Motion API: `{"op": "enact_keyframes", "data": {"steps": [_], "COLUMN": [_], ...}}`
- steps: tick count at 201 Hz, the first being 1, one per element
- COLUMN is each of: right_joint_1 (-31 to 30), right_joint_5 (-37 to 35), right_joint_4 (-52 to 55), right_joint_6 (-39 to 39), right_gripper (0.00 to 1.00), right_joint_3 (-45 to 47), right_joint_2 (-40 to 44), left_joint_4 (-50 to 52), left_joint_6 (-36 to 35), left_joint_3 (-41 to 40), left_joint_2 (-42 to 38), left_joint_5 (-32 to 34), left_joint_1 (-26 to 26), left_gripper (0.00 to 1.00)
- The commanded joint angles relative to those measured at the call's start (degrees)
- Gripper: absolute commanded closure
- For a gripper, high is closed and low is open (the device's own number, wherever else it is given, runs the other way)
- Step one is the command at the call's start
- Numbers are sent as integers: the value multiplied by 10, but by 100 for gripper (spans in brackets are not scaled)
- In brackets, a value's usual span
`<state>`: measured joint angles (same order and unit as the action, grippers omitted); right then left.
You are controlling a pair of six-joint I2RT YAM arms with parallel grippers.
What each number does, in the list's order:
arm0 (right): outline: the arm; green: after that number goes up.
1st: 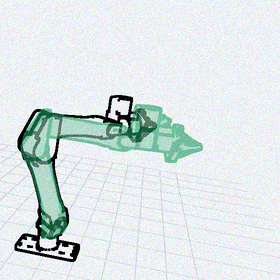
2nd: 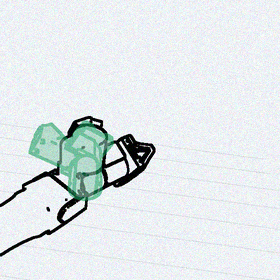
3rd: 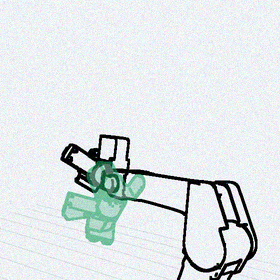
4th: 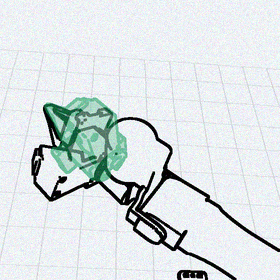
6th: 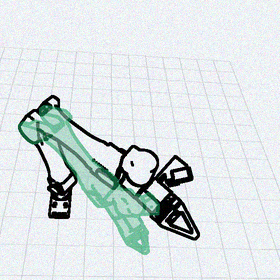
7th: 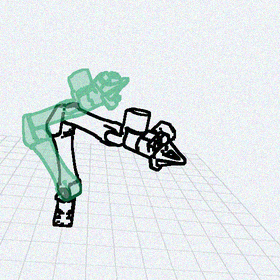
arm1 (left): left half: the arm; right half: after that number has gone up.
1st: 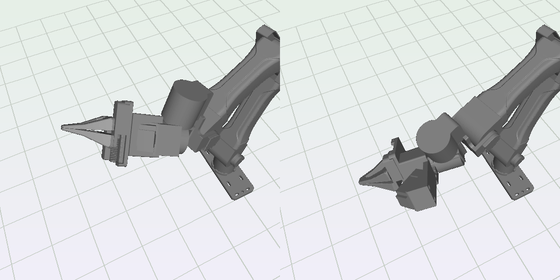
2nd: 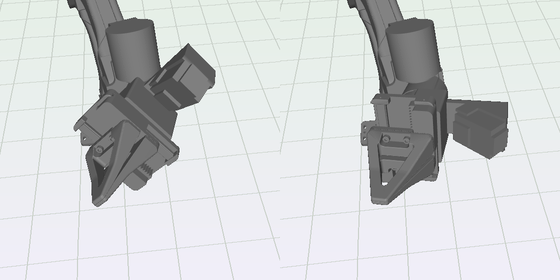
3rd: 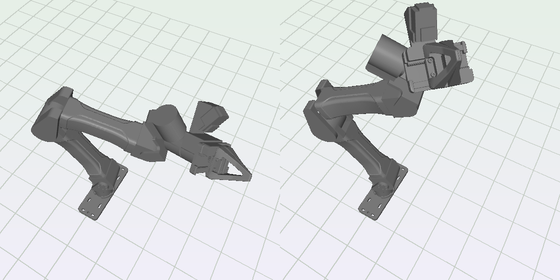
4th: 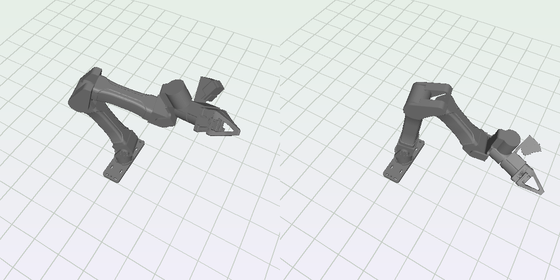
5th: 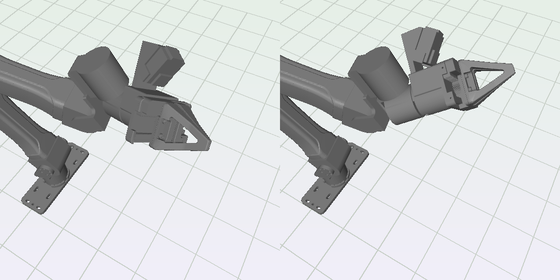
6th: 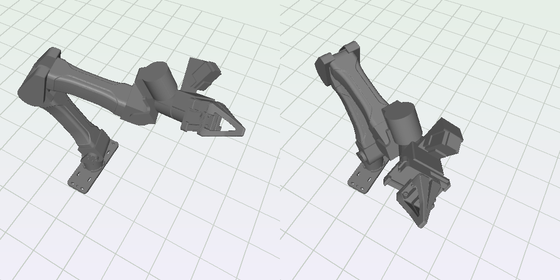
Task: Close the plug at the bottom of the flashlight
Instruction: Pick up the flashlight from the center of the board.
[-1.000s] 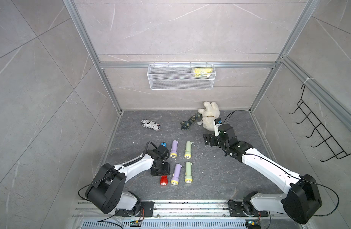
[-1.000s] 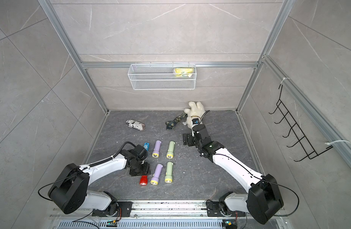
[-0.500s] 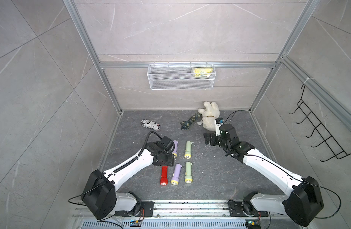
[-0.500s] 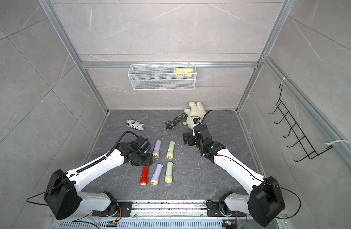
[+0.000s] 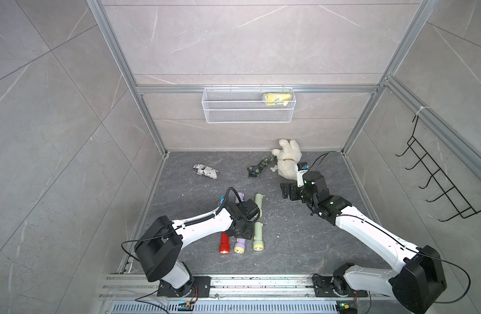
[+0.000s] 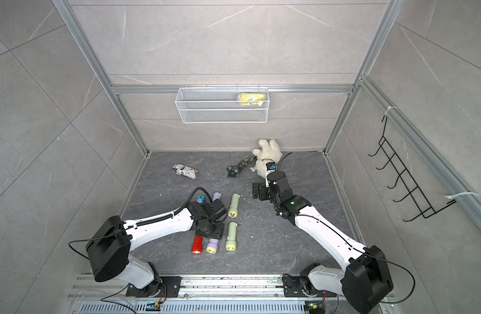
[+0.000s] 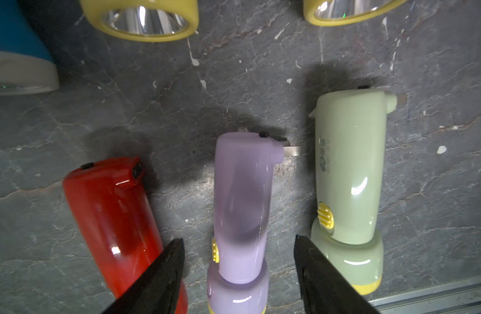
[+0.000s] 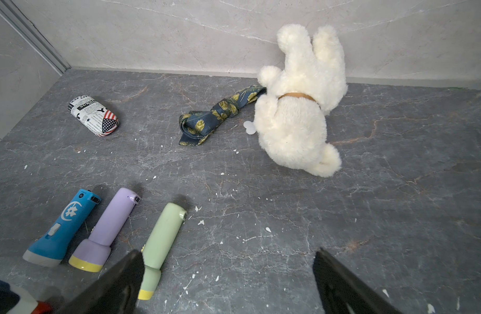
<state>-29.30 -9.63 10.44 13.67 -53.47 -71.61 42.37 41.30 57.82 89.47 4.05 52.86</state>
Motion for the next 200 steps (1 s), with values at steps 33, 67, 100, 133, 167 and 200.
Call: {"op": "enact_keyframes", "data": {"steps": [33,67,100,133,167,200], "right_joint_1": [3,4,4,5,6,6], "right_joint_5": [1,-3,-1,-1,-2,-1], "right_joint_4": [-8,-7,-8,-5,-6,-5], "right_joint_6": [-8,-11,-10,-11,-10,-10], "right_gripper": [0,1,0,1,1,0], "right_joint_3": [8,9,8,6,6,5], "right_joint_2": [13,17,11,10,9,7], "left_joint_4": [-11,-12,-24,-25,-20,-17], "left_joint_6": [-40,-48,-47,-51,-49,-52], "left_joint_3": [35,24,16,17,3,-1], "left_joint_2": [61,84,92,109,110,112], "left_joint_5": [24,17,12,6,-4,3], "left_joint_1": [1,3,3,6,8,9], "left_gripper": [39,44,43,43,43,57]}}
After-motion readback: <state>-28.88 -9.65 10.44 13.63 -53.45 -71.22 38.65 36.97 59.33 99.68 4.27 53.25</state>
